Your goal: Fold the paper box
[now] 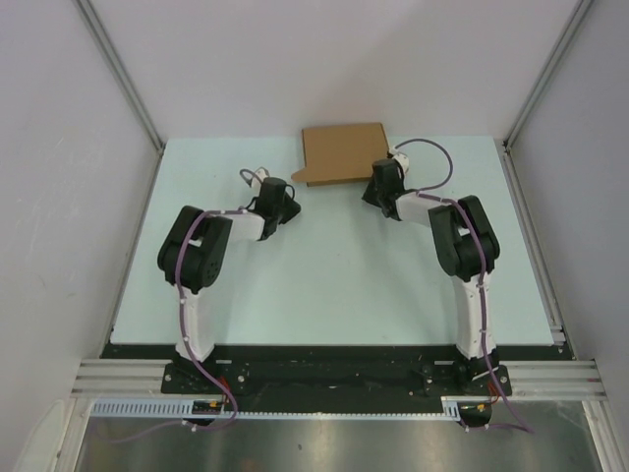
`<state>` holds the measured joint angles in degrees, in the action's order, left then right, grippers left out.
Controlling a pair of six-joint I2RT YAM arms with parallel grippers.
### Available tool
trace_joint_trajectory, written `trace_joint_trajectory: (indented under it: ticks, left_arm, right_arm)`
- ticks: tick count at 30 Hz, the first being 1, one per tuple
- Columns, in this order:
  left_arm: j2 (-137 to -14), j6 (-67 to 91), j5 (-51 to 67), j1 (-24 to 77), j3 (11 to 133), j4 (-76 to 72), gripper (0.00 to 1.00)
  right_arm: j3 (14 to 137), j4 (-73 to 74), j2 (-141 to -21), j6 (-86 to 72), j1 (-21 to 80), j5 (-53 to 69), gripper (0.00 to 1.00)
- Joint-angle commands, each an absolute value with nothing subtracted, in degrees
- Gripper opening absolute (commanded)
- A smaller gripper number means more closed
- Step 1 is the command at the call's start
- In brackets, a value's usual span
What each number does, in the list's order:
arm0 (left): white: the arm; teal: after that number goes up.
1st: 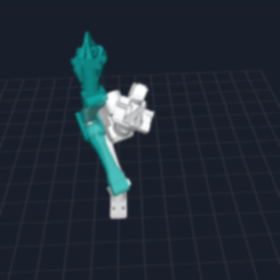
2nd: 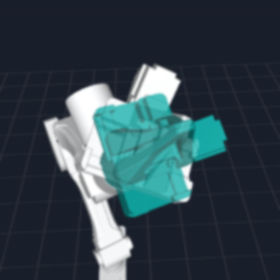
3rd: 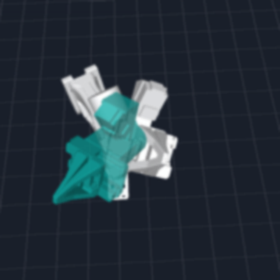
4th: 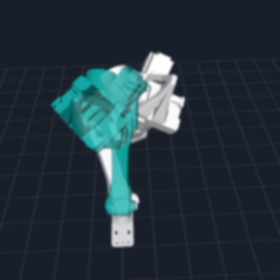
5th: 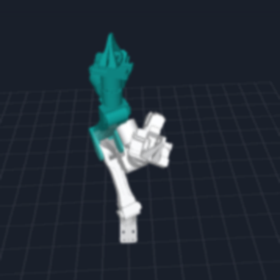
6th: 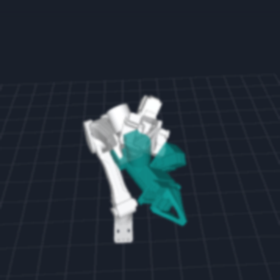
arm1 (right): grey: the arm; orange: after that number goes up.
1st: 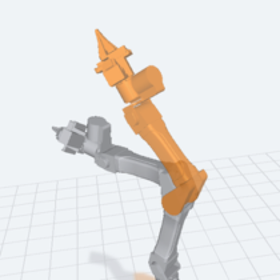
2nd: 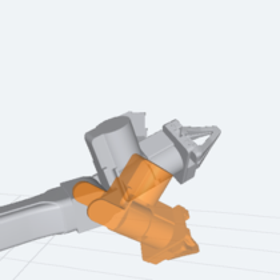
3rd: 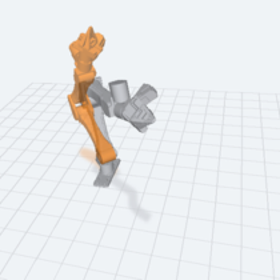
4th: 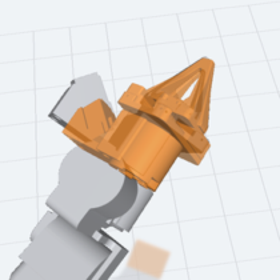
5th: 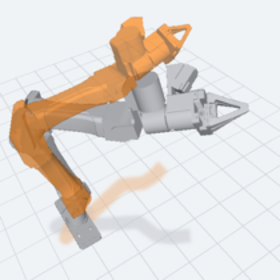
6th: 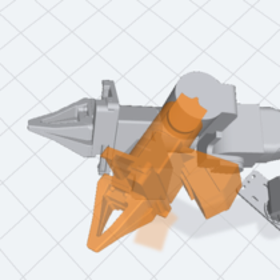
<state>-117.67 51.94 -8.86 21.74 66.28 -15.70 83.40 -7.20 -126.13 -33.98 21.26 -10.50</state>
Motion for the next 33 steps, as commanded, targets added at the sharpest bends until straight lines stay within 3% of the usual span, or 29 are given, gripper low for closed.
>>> trace_joint_trajectory:
  ticks: [1,11,14,18,33]
  left_arm:
    - [-111.6,51.1,-10.9,20.7,61.7,-15.4,0.30]
    - [-113.7,59.1,-6.3,20.3,59.7,-18.3,0.33]
    - [-111.9,57.5,-9.2,20.2,59.2,-18.4,0.33]
    - [-105.2,52.3,-16.2,20.2,57.2,-17.8,0.35]
    - [-107.2,41.8,-19.8,20.1,68.3,-13.1,0.42]
  right_arm:
    - [78.5,-0.5,-115.2,-32.6,23.6,-10.5,0.33]
    - [59.7,-4.3,-97.4,-38.6,16.2,-9.4,0.44]
    - [59.1,-7.0,-97.5,-31.9,15.3,-15.5,0.43]
    - [59.3,-13.5,-98.0,-19.0,18.5,-27.2,0.50]
    - [71.0,-28.1,-112.6,27.5,24.1,-34.8,0.62]
